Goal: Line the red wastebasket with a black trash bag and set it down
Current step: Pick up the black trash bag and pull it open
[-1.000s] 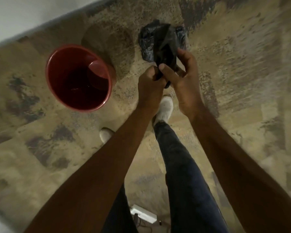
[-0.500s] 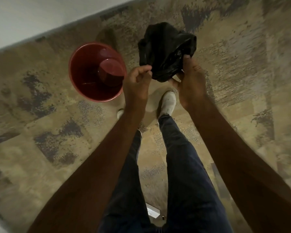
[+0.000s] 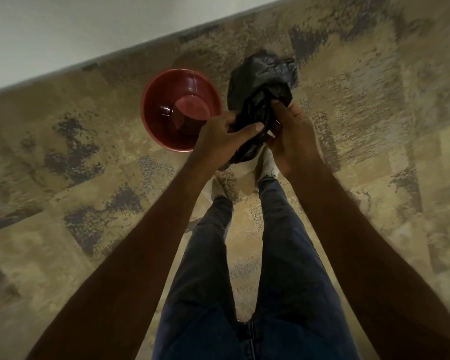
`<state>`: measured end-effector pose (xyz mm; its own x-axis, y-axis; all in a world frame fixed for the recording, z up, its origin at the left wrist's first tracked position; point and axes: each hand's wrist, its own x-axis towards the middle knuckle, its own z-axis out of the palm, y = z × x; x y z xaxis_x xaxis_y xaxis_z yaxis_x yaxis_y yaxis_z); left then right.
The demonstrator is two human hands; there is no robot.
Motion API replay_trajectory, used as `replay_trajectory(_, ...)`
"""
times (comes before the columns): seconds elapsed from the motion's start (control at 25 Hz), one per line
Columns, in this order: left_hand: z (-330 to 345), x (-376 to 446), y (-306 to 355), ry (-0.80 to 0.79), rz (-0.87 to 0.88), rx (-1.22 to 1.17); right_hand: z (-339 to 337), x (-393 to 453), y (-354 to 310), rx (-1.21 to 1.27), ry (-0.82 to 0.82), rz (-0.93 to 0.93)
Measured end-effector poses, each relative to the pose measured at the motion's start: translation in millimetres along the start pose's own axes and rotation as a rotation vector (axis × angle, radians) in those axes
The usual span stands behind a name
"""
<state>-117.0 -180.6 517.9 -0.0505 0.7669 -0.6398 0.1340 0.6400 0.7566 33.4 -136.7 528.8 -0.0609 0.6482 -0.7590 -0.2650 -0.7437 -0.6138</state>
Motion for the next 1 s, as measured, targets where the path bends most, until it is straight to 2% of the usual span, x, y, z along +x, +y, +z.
replay_trajectory(0.12, -18.2, -17.3, -6.9, 0.062, 0.037, -0.058, 18.8, -22.1, 12.3, -0.008, -0.014, -0.031)
replay_trajectory(0.28, -39.1, -37.6, -12.4, 0.092, 0.031, -0.249, 23.6, -37.6, 14.6, -0.024, -0.002, -0.06)
replay_trajectory(0.48, -50.3, -41.2, -21.6, 0.202, -0.022, -0.263, 5.3, -42.4, 12.3, -0.36, 0.031, -0.236)
replay_trajectory(0.6, -58.0, -41.4, -19.9, 0.286, 0.031, -0.196, -6.7, -40.0, 10.1, -0.557, 0.06, -0.349)
replay_trajectory(0.76, -74.1, -36.1, -10.4, 0.404, 0.163, -0.033, -13.0, -40.9, 8.9, -0.585, 0.11, -0.399)
replay_trajectory(1.0, -92.2, -38.2, 4.4, 0.404, 0.361, 0.213, -10.2, -43.6, -2.8, -0.683, 0.258, -0.513)
